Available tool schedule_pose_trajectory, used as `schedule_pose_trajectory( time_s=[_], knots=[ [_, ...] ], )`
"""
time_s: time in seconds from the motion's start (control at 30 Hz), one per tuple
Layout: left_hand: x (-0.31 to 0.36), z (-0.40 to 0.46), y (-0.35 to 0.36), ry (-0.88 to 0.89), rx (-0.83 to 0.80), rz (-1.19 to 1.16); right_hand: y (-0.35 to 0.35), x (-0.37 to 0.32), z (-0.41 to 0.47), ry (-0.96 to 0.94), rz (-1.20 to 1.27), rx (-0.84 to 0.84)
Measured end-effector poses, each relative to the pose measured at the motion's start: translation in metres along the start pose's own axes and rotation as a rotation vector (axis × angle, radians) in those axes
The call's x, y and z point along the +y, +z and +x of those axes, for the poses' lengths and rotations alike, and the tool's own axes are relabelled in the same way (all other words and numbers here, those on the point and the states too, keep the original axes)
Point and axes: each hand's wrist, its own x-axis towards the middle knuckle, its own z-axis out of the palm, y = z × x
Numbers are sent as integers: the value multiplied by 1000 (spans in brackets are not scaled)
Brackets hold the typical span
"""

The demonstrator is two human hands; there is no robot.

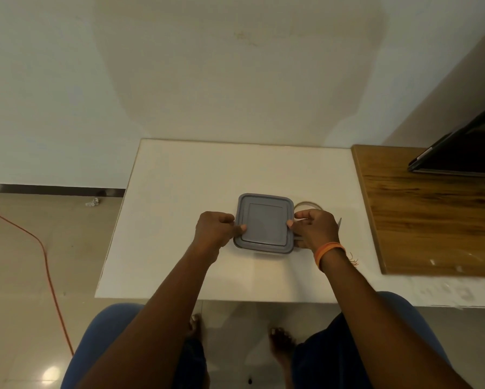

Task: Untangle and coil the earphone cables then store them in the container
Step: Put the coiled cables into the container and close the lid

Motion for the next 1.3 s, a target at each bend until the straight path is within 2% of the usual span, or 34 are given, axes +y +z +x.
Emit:
schedule_pose_trajectory(
  time_s=[0.13, 0.3, 0.43, 0.57, 0.77, 0.9, 0.97, 1.07, 1.23, 1.3],
  knots=[
    [-7, -4, 1, -44, 82, -128, 3, 5, 1, -56, -14, 25],
    [-5, -18, 8, 109, 167, 39, 9, 11, 0, -164, -152, 99],
    [-6, -31, 13, 74, 193, 38, 15, 15, -7, -241, -229, 139],
    [-6, -41, 21, 111, 263, 35, 19, 19, -23, -253, -369, 132],
    [-9, -44, 23, 50, 293, -48, 17, 24, -35, -165, -210, 30],
    [-9, -45, 24, 55, 299, -43, 19, 29, -36, -74, 96, 46],
    [-10, -43, 24, 57, 295, -44, 20, 29, -35, -31, 159, 24],
    [-9, -40, 23, 59, 283, -11, 17, 27, -33, -7, 143, -31],
    [-7, -39, 23, 60, 274, 74, 20, 25, -31, -44, 16, -3],
    [-4, -39, 20, 52, 236, 107, 16, 21, -29, 5, 36, -22]
  ],
)
